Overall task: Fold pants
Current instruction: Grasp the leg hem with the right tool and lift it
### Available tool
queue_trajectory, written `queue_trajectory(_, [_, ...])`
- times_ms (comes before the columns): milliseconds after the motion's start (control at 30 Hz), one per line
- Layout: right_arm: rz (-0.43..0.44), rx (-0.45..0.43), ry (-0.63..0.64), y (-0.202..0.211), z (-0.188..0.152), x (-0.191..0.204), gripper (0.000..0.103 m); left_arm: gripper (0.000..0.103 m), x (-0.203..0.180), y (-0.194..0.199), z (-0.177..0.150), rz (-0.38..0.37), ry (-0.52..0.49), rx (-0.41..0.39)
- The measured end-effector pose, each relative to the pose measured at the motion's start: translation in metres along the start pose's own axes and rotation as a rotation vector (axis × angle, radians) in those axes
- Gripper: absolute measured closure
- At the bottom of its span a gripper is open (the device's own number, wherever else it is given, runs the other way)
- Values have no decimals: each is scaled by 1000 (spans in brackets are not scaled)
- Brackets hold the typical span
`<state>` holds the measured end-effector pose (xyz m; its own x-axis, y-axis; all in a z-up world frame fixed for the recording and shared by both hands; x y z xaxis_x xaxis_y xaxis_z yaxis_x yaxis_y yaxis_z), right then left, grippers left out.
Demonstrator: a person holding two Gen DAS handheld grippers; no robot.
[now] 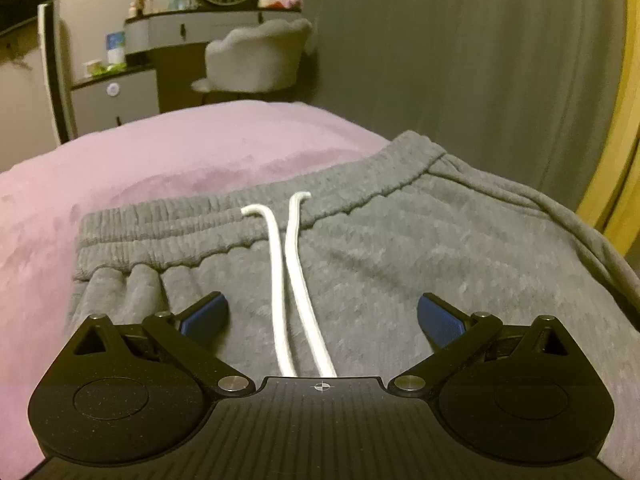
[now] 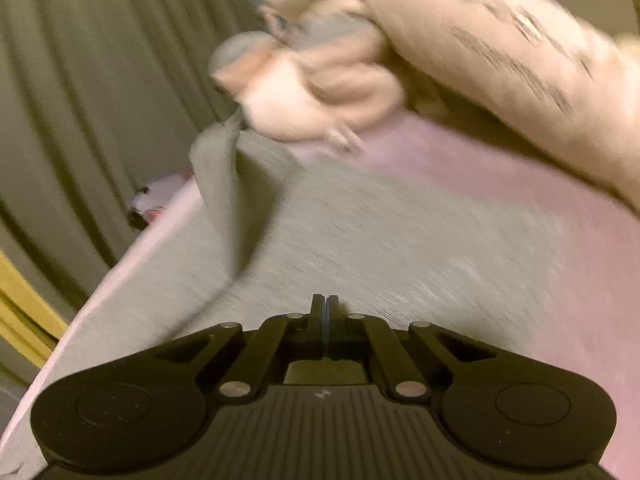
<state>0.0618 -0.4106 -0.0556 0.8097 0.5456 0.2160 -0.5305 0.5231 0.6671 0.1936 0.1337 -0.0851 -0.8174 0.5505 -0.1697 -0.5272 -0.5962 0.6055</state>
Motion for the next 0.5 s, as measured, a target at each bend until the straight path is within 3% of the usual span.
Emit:
queue_trajectory(67, [69, -12, -63, 2, 8, -1, 97, 0, -1, 1, -1, -2, -11, 12])
queue_trajectory(133, [163, -25, -63, 1, 17, 11, 75, 0, -2, 2, -3, -1, -24, 8])
queue_trajectory(167, [180, -29, -47, -1, 21, 18, 45, 0, -3, 1, -5, 1, -30, 6])
queue_trajectory(200, [177, -22, -27, -7, 25, 25, 29, 0, -3, 1, -6, 1, -31, 3])
queue_trajectory(333, [187, -4, -23, -35, 36, 36, 34, 0, -3, 1, -10, -1, -28, -16])
queue_trajectory(400, [217, 42, -104, -54, 39, 32, 58, 0, -4, 0, -11, 1, -29, -19])
queue_trajectory(500, [237, 71, -195, -74, 44, 29, 65, 0, -5, -1, -13, 3, -24, -28])
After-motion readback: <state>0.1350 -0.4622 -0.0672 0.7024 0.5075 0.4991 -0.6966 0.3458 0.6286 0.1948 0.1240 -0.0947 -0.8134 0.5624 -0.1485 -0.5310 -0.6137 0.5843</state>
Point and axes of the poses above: each gripper's, at about its wrist camera, not at the fingertips, and y roughly against the way its jaws point, x to its left, z to its top, the point moved 3 cm from there along -y, roughly the way its jaws point, and after that the axes turned 9 degrees about y, right-handed, at the moved point
